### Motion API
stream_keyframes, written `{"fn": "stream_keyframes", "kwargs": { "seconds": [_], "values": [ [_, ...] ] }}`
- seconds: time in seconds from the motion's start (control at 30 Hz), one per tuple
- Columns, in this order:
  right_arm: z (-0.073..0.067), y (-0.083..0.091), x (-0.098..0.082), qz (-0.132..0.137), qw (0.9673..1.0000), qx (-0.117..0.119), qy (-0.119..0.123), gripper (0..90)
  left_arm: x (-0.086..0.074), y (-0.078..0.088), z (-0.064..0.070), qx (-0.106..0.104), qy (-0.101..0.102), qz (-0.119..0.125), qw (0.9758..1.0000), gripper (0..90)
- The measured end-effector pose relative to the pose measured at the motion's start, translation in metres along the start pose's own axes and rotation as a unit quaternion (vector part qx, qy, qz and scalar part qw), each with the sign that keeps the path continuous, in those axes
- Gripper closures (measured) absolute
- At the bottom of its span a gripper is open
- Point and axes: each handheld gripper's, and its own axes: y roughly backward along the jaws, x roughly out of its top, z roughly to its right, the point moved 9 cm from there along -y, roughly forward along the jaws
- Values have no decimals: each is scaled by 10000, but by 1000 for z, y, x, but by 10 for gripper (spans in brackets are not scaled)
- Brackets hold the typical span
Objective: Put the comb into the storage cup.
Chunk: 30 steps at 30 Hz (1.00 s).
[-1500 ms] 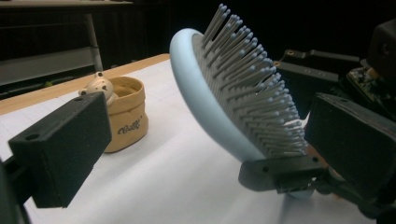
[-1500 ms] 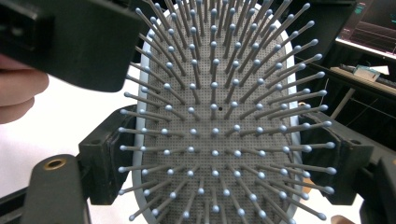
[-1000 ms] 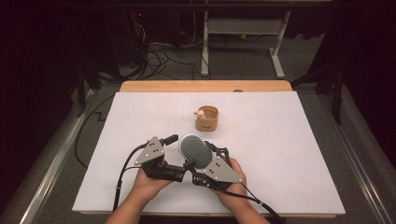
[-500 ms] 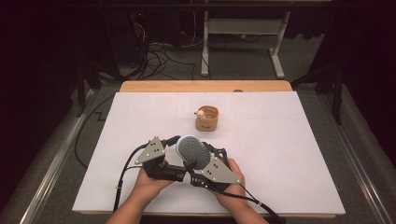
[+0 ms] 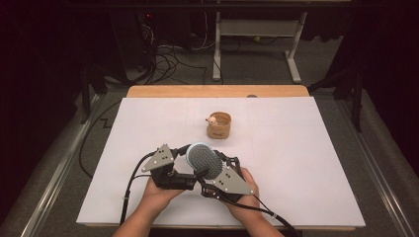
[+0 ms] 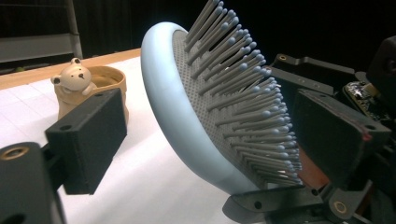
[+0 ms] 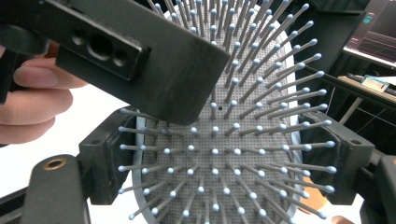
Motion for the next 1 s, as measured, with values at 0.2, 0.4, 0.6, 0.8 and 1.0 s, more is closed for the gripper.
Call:
{"fn": "stream_keyframes", "kwargs": {
  "seconds": [0.2,0.4,0.6,0.8,1.0],
  "values": [
    [0,0,0,6,10000,4,-8,204,0,0,1,-59,28,8,10000,154],
    [0,0,0,6,10000,-1,-8,204,-1,-1,2,-124,19,14,9999,187],
    [1,0,0,8,10000,-20,8,204,0,0,4,-180,-15,44,9998,235],
    [1,0,1,14,10000,-25,30,205,0,0,6,-260,-27,63,9996,281],
    [1,1,1,13,10000,-30,16,204,0,0,7,-308,-33,74,9995,323]
  ]
}}
